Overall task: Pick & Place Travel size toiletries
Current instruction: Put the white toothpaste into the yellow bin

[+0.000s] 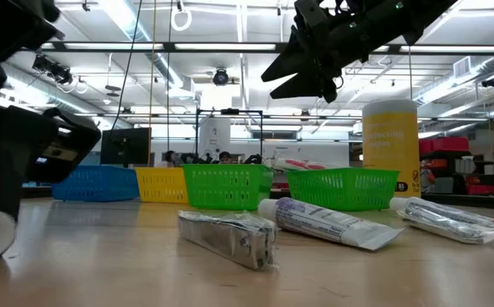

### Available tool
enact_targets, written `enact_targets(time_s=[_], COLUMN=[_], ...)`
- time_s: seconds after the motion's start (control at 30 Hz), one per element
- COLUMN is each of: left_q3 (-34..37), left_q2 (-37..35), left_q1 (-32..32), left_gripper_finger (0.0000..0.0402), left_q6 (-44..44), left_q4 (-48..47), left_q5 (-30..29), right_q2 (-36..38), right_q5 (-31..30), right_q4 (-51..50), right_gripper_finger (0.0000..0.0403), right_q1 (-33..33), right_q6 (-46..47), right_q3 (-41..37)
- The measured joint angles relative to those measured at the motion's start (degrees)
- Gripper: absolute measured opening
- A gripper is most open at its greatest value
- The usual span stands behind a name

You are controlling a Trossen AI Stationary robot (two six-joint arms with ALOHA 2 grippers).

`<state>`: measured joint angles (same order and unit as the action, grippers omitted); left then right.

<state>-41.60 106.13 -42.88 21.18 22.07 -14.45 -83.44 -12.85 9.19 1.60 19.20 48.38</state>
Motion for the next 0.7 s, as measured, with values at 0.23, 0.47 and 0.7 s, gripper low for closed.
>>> enact_targets(time_s=[0.23,0.47,0.7], left_q3=[0.0,0.2,0.2], left_q2=[0.2,0.4,-1.5], left_q1=[0.4,0.6,2.6], left_gripper_finger=[0.0119,0.0129,0.0130], left_q6=[3.0,3.2,5.0], left_q4=[0.7,1.0,0.4], left_q5=[-2.3,-12.4,-21.5], right_q2=[0.0,0.0,0.0], right_q5=[0.0,0.0,0.0], right_q4=[0.0,0.0,0.0], right_gripper_finger=[0.0233,0.0233,0.0233], right_q1=[0.0,0.0,0.0], right_q6=[0.0,0.0,0.0], right_q3=[0.0,0.0,0.0])
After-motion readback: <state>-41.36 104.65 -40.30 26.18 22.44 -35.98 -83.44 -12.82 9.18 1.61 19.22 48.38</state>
